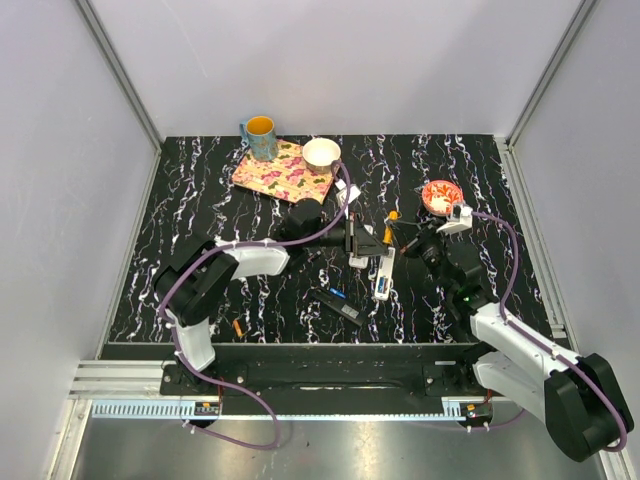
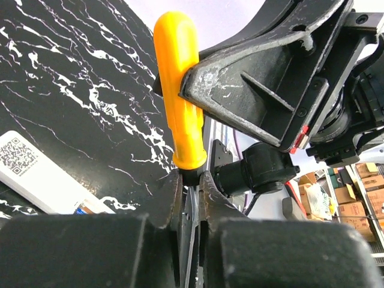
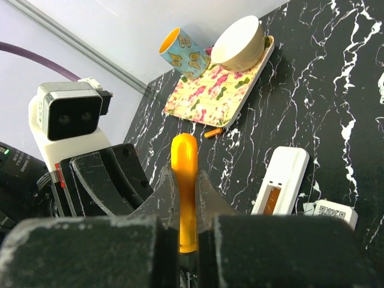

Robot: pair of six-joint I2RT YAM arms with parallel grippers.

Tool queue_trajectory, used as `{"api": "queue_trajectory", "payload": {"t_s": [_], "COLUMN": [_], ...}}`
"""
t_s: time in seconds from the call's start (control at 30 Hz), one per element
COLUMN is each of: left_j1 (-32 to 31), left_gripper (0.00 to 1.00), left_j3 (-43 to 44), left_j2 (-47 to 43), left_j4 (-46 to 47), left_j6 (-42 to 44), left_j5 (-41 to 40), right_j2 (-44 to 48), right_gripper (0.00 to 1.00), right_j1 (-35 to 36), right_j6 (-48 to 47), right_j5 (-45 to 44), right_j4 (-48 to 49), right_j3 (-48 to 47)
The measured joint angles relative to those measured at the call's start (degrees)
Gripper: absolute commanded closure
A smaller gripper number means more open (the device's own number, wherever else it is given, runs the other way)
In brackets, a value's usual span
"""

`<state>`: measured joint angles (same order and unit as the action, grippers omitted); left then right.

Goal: Unload the batteries from the remote control

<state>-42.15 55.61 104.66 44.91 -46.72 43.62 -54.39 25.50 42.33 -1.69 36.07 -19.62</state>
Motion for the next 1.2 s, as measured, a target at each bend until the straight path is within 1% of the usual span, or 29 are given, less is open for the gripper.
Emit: {"api": "queue_trajectory", "payload": {"t_s": [0.07,0.1,0.2,0.23,0.33,0.37,0.43,0.53,0.57,0.67,0.73,0.83,1.03,1.2], "left_j1": [-0.02,-0.02,-0.15,-0.07,0.52,0.83,1.55,2.58,2.84,3.17,3.32,3.48,3.78,3.8], "left_gripper": [1.0,1.0,1.0,1.0,1.0,1.0,1.0,1.0,1.0,1.0,1.0,1.0,1.0,1.0], "left_j3": [0.0,0.0,-0.13,-0.26,-0.7,-0.81,-1.03,-1.38,-1.42,-1.68,-1.9,-2.56,-2.86,-2.86], "left_j2": [-0.07,-0.22,-1.79,-2.78,-6.43,-7.87,-10.27,-13.79,-14.62,-17.27,-18.88,-21.49,-24.02,-24.35], "left_j4": [-1.29,-2.36,-7.41,-9.53,-16.46,-18.53,-21.79,-26.36,-27.78,-32.15,-34.64,-36.33,-36.65,-36.68], "left_j6": [0.76,1.38,4.39,5.46,9.75,11.23,13.64,17.73,18.97,22.67,24.33,25.66,25.97,25.9], "left_j5": [-0.04,-0.24,-2.08,-3.13,-5.55,-6.12,-6.36,-6.34,-6.32,-6.32,-6.34,-6.34,-6.32,-6.32], "right_j2": [0.02,0.02,0.0,-0.11,-0.66,-1.44,-2.47,-6.29,-7.76,-12.72,-14.82,-15.54,-14.49,-14.47], "right_gripper": [0.77,0.57,0.34,0.2,0.12,0.12,0.12,0.27,0.37,0.43,0.45,0.46,0.43,0.48], "right_j1": [0.0,0.0,0.0,-0.02,-1.77,-3.15,-5.33,-7.48,-7.76,-8.66,-9.11,-9.33,-9.38,-9.4], "right_j6": [-0.76,-1.33,-3.67,-4.92,-6.47,-6.88,-6.84,-6.4,-6.01,-2.97,0.07,3.67,6.49,8.96], "right_j5": [0.7,1.16,2.84,3.48,6.99,9.7,12.28,19.43,21.81,30.1,34.6,38.97,42.1,43.45], "right_j4": [-0.72,-1.62,-6.21,-8.26,-10.71,-10.86,-11.06,-11.52,-11.63,-10.82,-8.81,-6.93,-4.74,-2.05], "right_j3": [-0.04,-0.28,-2.8,-4.7,-9.38,-11.45,-13.0,-16.41,-17.55,-20.5,-20.7,-20.65,-20.48,-19.32]}}
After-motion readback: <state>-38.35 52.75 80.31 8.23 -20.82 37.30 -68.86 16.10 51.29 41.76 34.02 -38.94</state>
